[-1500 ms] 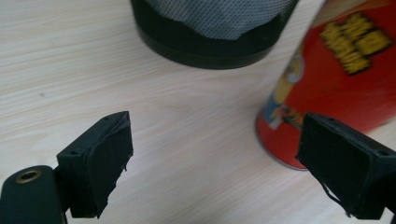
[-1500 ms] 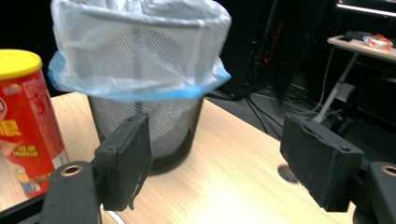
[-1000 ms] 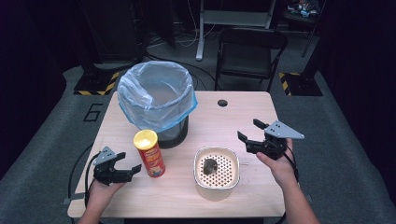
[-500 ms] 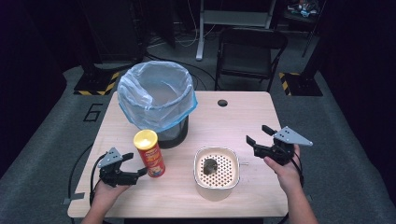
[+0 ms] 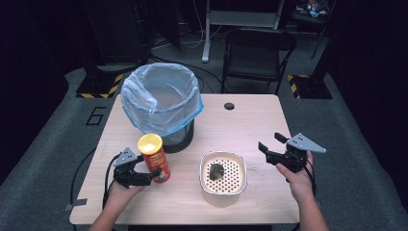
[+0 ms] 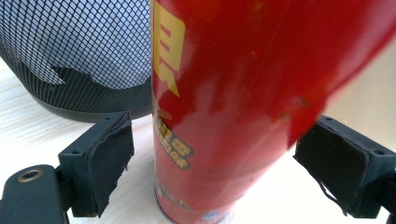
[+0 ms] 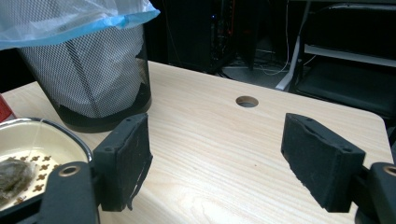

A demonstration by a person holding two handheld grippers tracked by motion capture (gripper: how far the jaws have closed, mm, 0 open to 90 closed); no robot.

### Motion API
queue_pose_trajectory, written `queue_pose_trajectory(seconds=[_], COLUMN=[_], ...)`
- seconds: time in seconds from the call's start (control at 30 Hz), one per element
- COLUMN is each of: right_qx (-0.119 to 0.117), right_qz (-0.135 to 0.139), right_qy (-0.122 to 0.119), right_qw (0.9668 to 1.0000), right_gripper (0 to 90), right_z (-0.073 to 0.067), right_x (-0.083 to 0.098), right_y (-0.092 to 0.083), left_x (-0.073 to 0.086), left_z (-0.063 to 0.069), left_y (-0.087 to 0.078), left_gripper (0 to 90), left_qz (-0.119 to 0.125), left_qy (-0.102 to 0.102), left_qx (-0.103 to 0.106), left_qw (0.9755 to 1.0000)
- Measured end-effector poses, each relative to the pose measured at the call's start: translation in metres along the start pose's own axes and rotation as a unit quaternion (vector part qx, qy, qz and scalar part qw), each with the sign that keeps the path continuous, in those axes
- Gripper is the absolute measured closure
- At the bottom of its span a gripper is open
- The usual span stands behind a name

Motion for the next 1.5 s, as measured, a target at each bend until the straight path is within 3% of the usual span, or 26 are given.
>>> queue_pose_trajectory(seconds=[0.4, 0.7, 0.87, 1.13, 1.37, 1.47, 1.5], right_qx=[0.002, 0.002, 0.001, 0.006, 0.011, 0.013, 0.013], right_qz=[-0.013, -0.022, -0.031, -0.036, -0.04, -0.039, -0.039], right_qy=[0.007, 0.013, 0.014, 0.016, 0.015, 0.018, 0.018], right_qw=[0.9999, 0.9997, 0.9994, 0.9992, 0.999, 0.999, 0.999], right_gripper=[23.5, 23.6, 23.6, 23.6, 23.6, 23.6, 23.6], right_z=[0.004, 0.005, 0.005, 0.009, 0.012, 0.012, 0.012], right_x=[0.011, 0.017, 0.023, 0.028, 0.031, 0.031, 0.031], right_y=[0.003, 0.006, 0.009, 0.009, 0.01, 0.01, 0.01], left_x=[0.006, 0.011, 0.011, 0.009, 0.008, -0.004, -0.004], left_z=[0.002, -0.002, -0.002, 0.002, 0.004, 0.012, 0.012], left_y=[0.015, 0.02, 0.02, 0.017, 0.014, 0.003, 0.003], left_gripper=[14.2, 17.9, 21.5, 23.6, 23.8, 23.8, 23.9], left_qz=[0.011, 0.015, 0.016, 0.007, -0.008, 0.023, 0.023], left_qy=[0.025, 0.019, 0.032, 0.056, 0.065, 0.065, 0.065], left_qx=[-0.011, -0.013, -0.018, -0.04, -0.044, -0.033, -0.033], left_qw=[0.9996, 0.9996, 0.9992, 0.9976, 0.9969, 0.9971, 0.9971])
Point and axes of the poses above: each handheld gripper's, and its own axes: y roughly forward along the jaws, x roughly out of its underside, z roughly to its right, the point moved 7 cm from there along y, roughly forward along the jaws, and after that the axes turned 1 degree about x, right-handed, at the moved point
